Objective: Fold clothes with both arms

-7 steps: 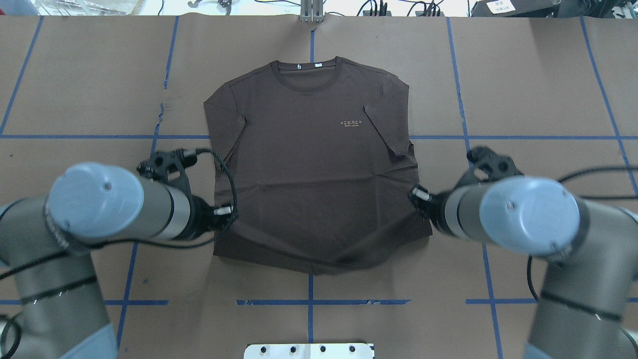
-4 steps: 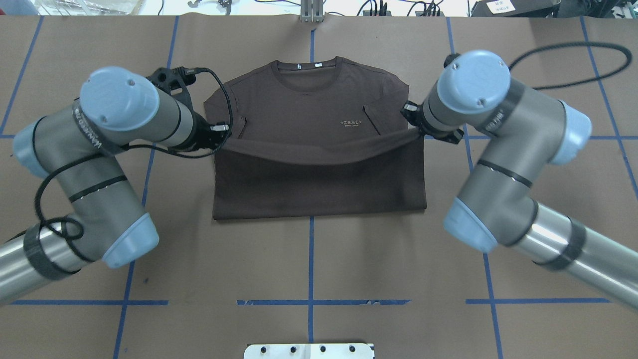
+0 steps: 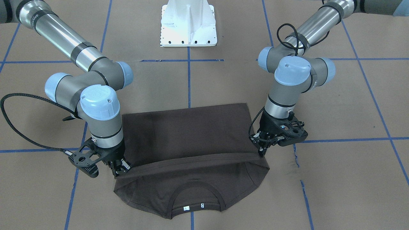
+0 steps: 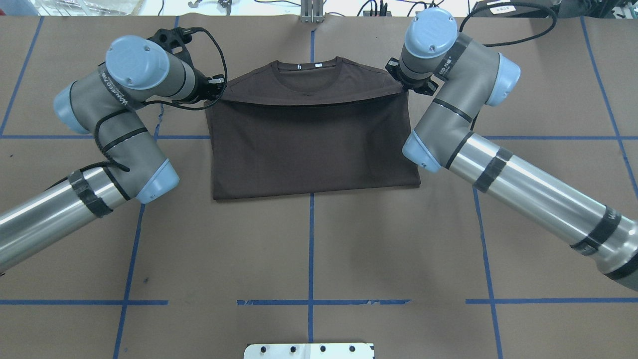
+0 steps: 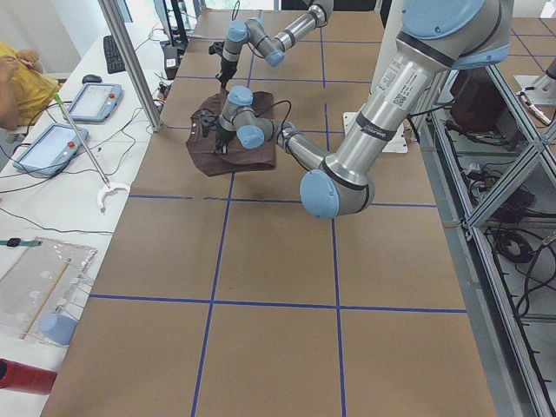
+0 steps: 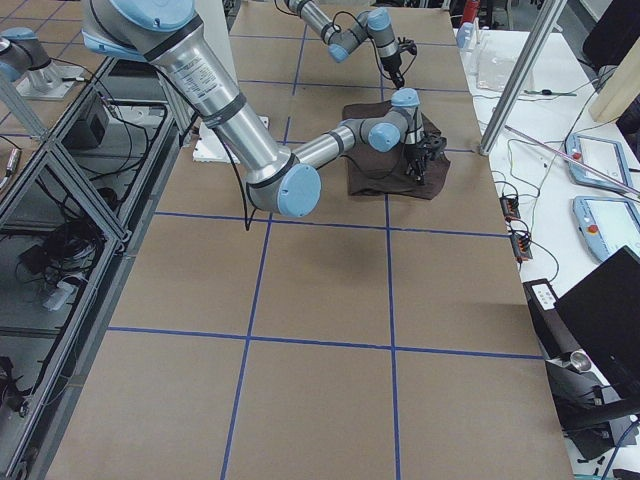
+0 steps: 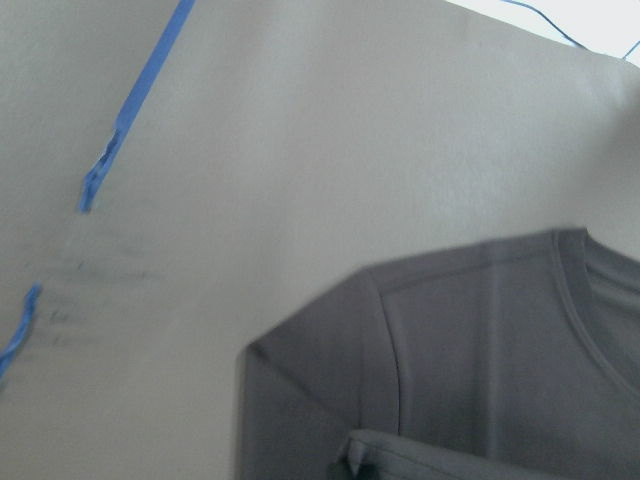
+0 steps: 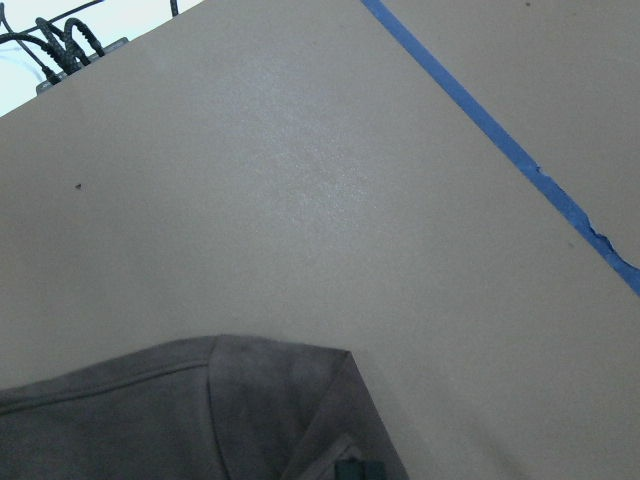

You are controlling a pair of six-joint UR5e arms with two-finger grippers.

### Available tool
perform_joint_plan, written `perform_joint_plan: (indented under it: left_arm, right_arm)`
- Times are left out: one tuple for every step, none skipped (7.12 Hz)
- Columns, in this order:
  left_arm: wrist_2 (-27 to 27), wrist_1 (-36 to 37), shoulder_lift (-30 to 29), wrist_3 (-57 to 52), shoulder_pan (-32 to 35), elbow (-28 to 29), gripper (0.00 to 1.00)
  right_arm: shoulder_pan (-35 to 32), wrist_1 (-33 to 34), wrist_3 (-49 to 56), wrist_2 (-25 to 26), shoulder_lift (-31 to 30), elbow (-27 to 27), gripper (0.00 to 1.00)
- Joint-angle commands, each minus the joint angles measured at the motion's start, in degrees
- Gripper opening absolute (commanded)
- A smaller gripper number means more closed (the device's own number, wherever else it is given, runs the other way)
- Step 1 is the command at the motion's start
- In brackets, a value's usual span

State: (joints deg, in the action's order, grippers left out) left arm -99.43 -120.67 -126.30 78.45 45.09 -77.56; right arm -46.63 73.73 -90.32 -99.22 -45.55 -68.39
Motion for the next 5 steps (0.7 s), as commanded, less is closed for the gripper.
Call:
perform_joint_plan:
  left_arm:
    - [2.6, -5.6, -1.1, -0.1, 0.3, 6.4, 0.00]
    - [2.7, -5.5, -1.0, -0.1, 0.3, 6.5, 0.00]
    - [2.7, -5.5, -0.7, -0.1, 0.3, 6.4, 0.00]
    - [2.7, -5.5, -0.5, -0.1, 0.3, 6.4, 0.00]
    - [2.7, -5.6, -0.5, -0.1, 0.3, 6.3, 0.07]
  right_arm:
    - [-0.5, -3.3, 0.1, 0.2, 1.7, 4.7, 0.00]
    - [-0.6, -3.3, 0.1, 0.3, 2.3, 4.8, 0.00]
    - [-0.5, -3.3, 0.1, 0.3, 2.3, 4.9, 0.00]
    - [-0.5, -3.3, 0.1, 0.5, 2.5, 5.1, 0.00]
    - [-0.3, -3.3, 0.1, 0.5, 2.8, 5.5, 0.00]
